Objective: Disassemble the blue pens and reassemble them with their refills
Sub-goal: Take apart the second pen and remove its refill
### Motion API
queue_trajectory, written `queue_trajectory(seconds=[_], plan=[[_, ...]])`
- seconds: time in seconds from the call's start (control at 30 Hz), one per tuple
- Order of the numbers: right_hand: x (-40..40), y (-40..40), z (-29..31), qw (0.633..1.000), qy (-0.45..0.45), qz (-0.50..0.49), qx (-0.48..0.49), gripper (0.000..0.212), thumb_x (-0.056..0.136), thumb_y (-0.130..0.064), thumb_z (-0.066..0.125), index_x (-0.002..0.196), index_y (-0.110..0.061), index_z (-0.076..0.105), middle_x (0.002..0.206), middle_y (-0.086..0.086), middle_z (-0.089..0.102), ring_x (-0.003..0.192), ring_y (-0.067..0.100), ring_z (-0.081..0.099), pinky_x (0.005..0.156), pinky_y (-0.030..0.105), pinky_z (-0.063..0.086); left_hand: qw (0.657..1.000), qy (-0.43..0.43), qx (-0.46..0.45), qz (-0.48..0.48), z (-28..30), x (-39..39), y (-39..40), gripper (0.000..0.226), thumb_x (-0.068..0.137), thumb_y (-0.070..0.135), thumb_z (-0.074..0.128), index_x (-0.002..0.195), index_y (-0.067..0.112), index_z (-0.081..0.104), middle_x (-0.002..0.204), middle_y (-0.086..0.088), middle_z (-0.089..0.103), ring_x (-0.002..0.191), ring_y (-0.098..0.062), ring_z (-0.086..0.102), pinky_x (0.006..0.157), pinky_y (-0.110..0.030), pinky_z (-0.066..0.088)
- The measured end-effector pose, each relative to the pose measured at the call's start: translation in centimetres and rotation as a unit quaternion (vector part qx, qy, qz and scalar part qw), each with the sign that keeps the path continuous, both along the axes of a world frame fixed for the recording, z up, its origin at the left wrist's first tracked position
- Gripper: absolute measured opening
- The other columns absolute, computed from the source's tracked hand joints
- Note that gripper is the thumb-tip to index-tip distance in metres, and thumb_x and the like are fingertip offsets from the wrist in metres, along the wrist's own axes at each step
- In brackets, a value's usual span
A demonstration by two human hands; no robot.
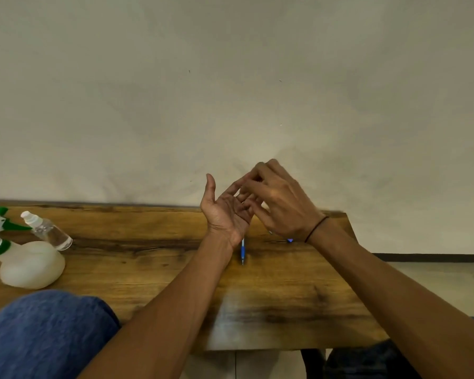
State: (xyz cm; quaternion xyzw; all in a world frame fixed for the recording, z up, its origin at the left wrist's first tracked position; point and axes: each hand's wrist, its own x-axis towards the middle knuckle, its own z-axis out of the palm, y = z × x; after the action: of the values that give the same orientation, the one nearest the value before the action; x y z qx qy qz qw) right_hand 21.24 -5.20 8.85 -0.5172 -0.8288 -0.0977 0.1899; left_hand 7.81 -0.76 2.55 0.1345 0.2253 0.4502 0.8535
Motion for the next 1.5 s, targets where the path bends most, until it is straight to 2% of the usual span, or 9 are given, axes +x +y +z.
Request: queue_trajectory(seconds=[0.1, 0.17, 0.43, 0.8, 0.93, 1.1, 1.23, 1.33, 1.5], plan=[[-1.6, 0.0, -0.1, 0.998, -0.043, 0.015, -0.046, 0.016, 0.093, -0.025, 0.065, 0.101, -0.013, 0.071, 0.116, 0.010, 0.060, 0.110, 0.028, 0.051, 0.088, 0.044, 0.051, 1.000, 0.009, -0.008, -0.006, -0.2, 0.0, 0.0, 0.096, 0.090, 0.081, 0.047, 0.139, 0.000, 0.064, 0.148, -0.024, 0.055, 0.135, -0.039, 0.052, 0.124, -0.049, 0.032], [-1.8, 0.2, -0.1, 0.996, -0.057, 0.008, -0.066, 0.015, 0.094, -0.025, 0.064, 0.102, -0.015, 0.073, 0.118, 0.008, 0.058, 0.113, 0.028, 0.049, 0.092, 0.045, 0.047, 1.000, 0.013, -0.012, -0.011, -0.3, 0.1, 0.1, 0.099, 0.090, 0.083, 0.044, 0.141, 0.001, 0.063, 0.156, -0.024, 0.050, 0.143, -0.041, 0.047, 0.128, -0.052, 0.020], [-2.2, 0.9, -0.5, 0.992, -0.096, -0.006, -0.083, 0.013, 0.097, -0.027, 0.060, 0.102, -0.024, 0.072, 0.114, 0.000, 0.054, 0.111, 0.022, 0.043, 0.091, 0.040, 0.042, 1.000, 0.004, 0.009, -0.016, -0.3, 0.3, 0.1, 0.097, 0.086, 0.087, 0.043, 0.128, 0.005, 0.075, 0.144, -0.022, 0.064, 0.137, -0.040, 0.060, 0.124, -0.056, 0.036], [-2.4, 1.0, -0.5, 0.987, -0.117, -0.017, -0.106, 0.017, 0.099, -0.026, 0.056, 0.109, -0.017, 0.066, 0.119, 0.004, 0.052, 0.113, 0.023, 0.042, 0.093, 0.042, 0.040, 0.999, 0.002, 0.018, -0.028, -0.4, 0.3, 0.1, 0.100, 0.088, 0.088, 0.037, 0.138, 0.006, 0.066, 0.141, -0.021, 0.066, 0.137, -0.040, 0.059, 0.123, -0.059, 0.037], [-1.6, 1.4, 0.1, 0.987, 0.011, -0.045, -0.156, 0.015, 0.098, -0.028, 0.063, 0.106, -0.016, 0.066, 0.111, 0.002, 0.053, 0.106, 0.020, 0.040, 0.090, 0.040, 0.039, 1.000, 0.001, 0.000, -0.022, -0.5, 0.2, 0.2, 0.103, 0.086, 0.090, 0.038, 0.139, 0.006, 0.065, 0.146, -0.020, 0.063, 0.142, -0.041, 0.054, 0.119, -0.058, 0.038], [0.0, 2.3, 0.8, 0.933, 0.286, -0.086, -0.201, 0.004, 0.098, -0.019, 0.068, 0.098, -0.017, 0.071, 0.092, -0.004, 0.069, 0.085, 0.006, 0.055, 0.073, 0.025, 0.044, 0.986, 0.154, -0.061, 0.002, -1.1, -0.4, 1.3, 0.089, 0.095, 0.083, 0.028, 0.119, 0.013, 0.076, 0.116, -0.016, 0.079, 0.116, -0.033, 0.072, 0.086, -0.047, 0.062], [0.9, 2.7, 0.8, 0.895, 0.370, -0.122, -0.219, 0.006, 0.097, -0.013, 0.071, 0.098, -0.007, 0.074, 0.090, 0.005, 0.075, 0.084, 0.023, 0.071, 0.078, 0.038, 0.061, 0.941, 0.326, -0.090, 0.025, -2.5, -1.7, 2.1, 0.044, 0.108, 0.049, 0.048, 0.111, 0.014, 0.076, 0.108, -0.011, 0.081, 0.103, -0.024, 0.074, 0.077, -0.036, 0.058], [1.1, 2.8, 0.7, 0.876, 0.406, -0.127, -0.226, 0.008, 0.096, -0.012, 0.072, 0.098, -0.005, 0.074, 0.086, 0.007, 0.076, 0.083, 0.023, 0.072, 0.082, 0.037, 0.060, 0.872, 0.484, -0.059, 0.038, -4.3, -2.5, 2.4, 0.024, 0.103, 0.032, 0.063, 0.110, 0.012, 0.073, 0.103, -0.010, 0.079, 0.089, -0.021, 0.072, 0.070, -0.033, 0.058], [1.3, 2.8, 0.9, 0.863, 0.433, -0.131, -0.225, 0.008, 0.096, -0.010, 0.071, 0.098, -0.003, 0.075, 0.085, 0.009, 0.077, 0.086, 0.026, 0.073, 0.081, 0.033, 0.059, 0.631, 0.763, 0.120, -0.073, -6.7, -4.0, 2.7, 0.037, 0.096, 0.045, 0.071, 0.108, 0.010, 0.071, 0.109, -0.010, 0.075, 0.095, -0.028, 0.070, 0.081, -0.039, 0.056]])
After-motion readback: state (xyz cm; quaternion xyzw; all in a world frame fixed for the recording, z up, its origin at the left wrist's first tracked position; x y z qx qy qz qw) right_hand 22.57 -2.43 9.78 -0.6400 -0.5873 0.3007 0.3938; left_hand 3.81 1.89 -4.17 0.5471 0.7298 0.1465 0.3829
